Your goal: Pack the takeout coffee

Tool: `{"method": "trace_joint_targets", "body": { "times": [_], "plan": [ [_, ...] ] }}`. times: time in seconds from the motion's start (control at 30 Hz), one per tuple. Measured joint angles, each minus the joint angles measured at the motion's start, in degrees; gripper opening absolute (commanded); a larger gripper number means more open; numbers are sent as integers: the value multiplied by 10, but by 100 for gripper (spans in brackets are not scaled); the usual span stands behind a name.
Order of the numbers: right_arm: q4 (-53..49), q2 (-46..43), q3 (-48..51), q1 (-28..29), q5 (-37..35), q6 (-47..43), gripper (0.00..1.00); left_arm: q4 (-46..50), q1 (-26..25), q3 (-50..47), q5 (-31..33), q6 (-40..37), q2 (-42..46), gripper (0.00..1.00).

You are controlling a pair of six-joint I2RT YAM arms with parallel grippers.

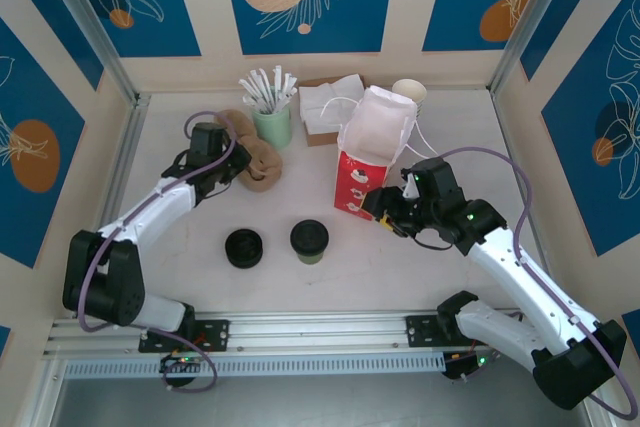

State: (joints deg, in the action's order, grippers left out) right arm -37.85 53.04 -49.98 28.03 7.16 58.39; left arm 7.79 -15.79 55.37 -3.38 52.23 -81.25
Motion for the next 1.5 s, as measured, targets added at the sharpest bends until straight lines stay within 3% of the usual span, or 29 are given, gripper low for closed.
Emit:
{"method": "trace_joint_targets", "body": {
  "times": [0.3, 0.6, 1.07, 1.27, 1.5],
  "plan": [
    [0, -11, 0, -7, 9, -15, 57, 37, 0, 18, 0, -10, 44, 8],
    [31, -55, -9, -19, 32, -70, 54, 90, 0, 57, -24, -59, 144, 6],
    [180, -15, -139, -46, 179, -149, 58, 72, 0, 107, -307, -138, 238, 6],
    [217, 43, -196, 1, 223, -188, 59, 33, 0, 107, -400, -134, 245, 6],
    [217, 88, -236, 46, 229, -230, 60, 3, -6, 107, -454, -127, 247, 6]
  ]
}}
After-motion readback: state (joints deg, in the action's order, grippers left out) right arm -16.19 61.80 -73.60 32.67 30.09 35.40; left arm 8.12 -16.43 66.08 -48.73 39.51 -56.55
